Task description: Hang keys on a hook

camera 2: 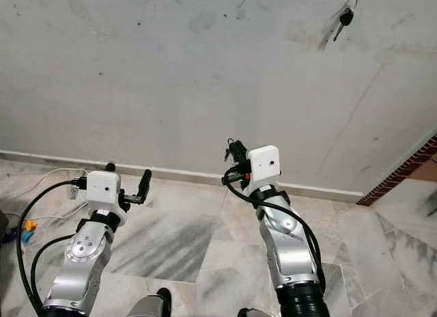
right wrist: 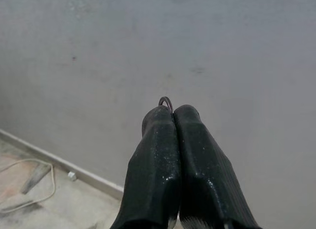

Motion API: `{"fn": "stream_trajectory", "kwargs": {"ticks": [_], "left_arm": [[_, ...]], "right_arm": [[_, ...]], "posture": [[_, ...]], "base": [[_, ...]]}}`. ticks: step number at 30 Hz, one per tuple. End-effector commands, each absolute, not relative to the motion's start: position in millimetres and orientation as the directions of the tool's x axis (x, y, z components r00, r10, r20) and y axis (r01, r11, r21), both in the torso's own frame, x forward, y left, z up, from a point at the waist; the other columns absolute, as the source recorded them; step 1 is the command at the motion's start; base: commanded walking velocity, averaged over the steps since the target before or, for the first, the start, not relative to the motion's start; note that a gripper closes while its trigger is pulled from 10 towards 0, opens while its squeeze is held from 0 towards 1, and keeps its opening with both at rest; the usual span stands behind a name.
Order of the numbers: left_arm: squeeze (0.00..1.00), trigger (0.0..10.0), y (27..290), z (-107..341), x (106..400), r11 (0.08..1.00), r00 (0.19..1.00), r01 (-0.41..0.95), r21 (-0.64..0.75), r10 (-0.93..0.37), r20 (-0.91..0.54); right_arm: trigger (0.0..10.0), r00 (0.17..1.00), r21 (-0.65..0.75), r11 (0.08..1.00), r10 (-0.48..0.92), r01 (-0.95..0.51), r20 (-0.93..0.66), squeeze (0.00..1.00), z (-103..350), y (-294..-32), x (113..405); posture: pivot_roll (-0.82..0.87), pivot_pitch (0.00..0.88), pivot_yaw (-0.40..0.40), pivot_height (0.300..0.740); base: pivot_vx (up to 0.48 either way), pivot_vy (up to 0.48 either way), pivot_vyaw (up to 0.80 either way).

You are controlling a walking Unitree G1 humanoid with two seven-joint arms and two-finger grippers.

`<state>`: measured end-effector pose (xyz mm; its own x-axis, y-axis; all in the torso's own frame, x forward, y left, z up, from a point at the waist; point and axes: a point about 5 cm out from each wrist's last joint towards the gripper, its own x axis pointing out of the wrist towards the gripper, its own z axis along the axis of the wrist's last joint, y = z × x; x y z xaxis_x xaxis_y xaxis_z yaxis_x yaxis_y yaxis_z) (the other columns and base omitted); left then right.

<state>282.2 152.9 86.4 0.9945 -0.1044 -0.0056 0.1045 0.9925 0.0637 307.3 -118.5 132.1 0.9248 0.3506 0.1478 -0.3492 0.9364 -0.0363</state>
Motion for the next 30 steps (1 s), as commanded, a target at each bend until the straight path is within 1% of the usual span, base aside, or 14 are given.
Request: {"fn": "stream_trajectory", "kwargs": {"ticks": [1,3,13,30], "left_arm": [[0.0,10.0,153.3,87.7,282.1,0.992,0.994,0.111,0.062,-0.111,-0.008],[0.0,10.0,153.6,87.6,282.2,0.992,0.994,0.111,0.06,-0.111,-0.009],[0.0,10.0,151.9,87.6,283.4,0.991,0.992,0.122,0.049,-0.122,-0.011],[0.0,10.0,150.8,86.2,282.9,0.99,0.991,0.13,0.051,-0.129,-0.018]], "right_arm": [[10.0,0.917,-0.037,0.932,0.361,-0.36,0.167,0.0,137.5,-116.7,307.3],[10.0,0.917,-0.036,0.932,0.361,-0.361,0.167,0.0,137.6,-116.6,307.3],[10.0,0.901,-0.049,0.919,0.393,-0.391,0.183,0.0,141.7,-111.5,307.4],[10.0,0.886,-0.054,0.905,0.424,-0.422,0.189,0.0,143.7,-107.7,307.0]], "posture": [[-0.02,0.141,-0.004,0.74],[-0.02,0.14,-0.004,0.74],[-0.02,0.134,-0.002,0.74],[-0.02,0.128,-0.006,0.74]], "base": [[0.0,0.0,0.0],[0.0,0.0,0.0],[0.299,0.0,0.0],[0.383,0.0,0.0]]}}
